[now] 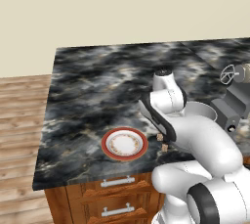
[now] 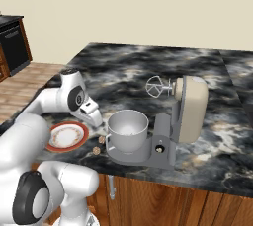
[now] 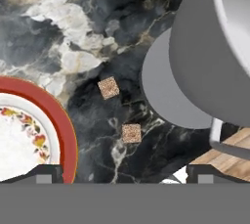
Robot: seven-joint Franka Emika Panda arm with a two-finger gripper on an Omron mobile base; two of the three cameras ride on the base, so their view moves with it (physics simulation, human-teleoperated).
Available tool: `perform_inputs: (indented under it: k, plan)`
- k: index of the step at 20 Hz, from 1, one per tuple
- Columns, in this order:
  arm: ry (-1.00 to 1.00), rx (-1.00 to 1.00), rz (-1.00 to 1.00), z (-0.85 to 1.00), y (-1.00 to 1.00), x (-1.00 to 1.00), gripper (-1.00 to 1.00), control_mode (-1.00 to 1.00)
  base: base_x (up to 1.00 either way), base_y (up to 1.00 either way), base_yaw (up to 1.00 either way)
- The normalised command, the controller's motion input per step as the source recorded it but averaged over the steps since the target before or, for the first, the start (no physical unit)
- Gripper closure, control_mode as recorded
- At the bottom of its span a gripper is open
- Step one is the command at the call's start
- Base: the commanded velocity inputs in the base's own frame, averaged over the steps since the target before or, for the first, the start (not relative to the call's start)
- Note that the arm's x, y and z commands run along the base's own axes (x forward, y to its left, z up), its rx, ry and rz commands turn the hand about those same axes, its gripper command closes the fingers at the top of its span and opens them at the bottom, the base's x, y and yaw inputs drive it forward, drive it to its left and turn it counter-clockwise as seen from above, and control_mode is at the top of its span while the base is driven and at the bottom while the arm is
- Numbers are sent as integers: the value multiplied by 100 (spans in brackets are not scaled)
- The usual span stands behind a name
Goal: Add butter and sugar cubes to the stand mixer bowl and then turn on the stand mixer to begin making frosting.
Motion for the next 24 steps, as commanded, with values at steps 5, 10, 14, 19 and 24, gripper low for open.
perform_inputs:
  k: [5,10,14,19,24]
  plan:
    - [-1,0,-23,-31,0,15,-100,-100,0,0,0]
    - [0,0,-19,-23,0,23,-100,-100,0,0,0]
    - [0,0,-14,-25,0,24,-100,-100,0,0,0]
    - [0,0,-15,-24,0,12,-100,-100,0,0,0]
    - [0,0,-12,-18,0,8,-100,-100,0,0,0]
